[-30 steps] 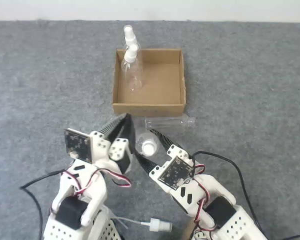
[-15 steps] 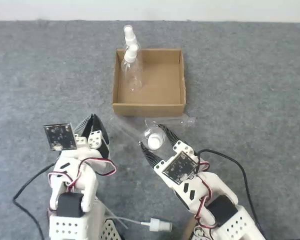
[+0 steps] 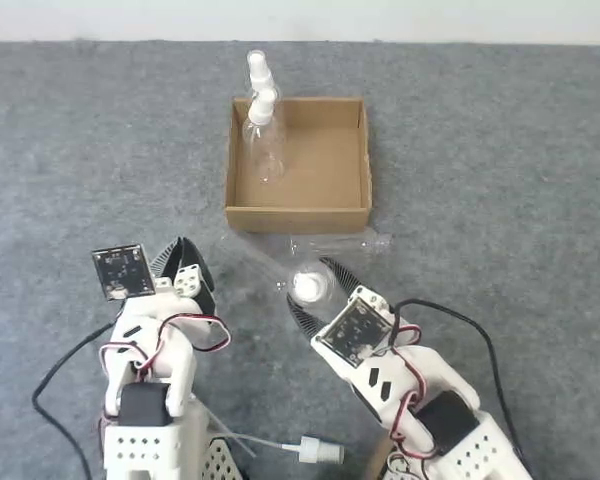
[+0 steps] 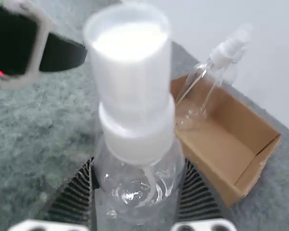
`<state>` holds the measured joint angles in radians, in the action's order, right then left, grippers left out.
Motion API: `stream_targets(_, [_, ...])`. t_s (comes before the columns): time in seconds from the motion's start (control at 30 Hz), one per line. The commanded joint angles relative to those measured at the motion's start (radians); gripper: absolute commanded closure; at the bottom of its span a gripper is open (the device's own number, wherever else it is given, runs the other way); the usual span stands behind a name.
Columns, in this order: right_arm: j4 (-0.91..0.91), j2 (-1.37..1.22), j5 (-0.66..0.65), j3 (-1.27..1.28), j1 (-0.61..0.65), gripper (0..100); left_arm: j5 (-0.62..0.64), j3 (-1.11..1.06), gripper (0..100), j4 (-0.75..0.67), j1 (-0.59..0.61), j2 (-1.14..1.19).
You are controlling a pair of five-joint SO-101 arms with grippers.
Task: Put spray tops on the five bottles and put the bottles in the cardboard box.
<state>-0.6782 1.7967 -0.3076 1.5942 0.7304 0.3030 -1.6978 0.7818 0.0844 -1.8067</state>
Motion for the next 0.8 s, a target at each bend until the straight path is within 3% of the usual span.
stream_targets(0.0, [-0.008,-0.004,0.006,-0.135,-0.012,99.2,-0.008,0.013,99,-0.038,0.003,-0.014])
stream_targets(0.37, [0.001,-0.051,0.002,-0.281,-0.010,99.2,-0.008,0.013,99,-0.043,0.008,-0.014])
stream_targets(0.77, [0.110,-0.631,0.002,-0.629,-0.010,99.2,-0.008,0.013,99,-0.114,0.164,-0.014])
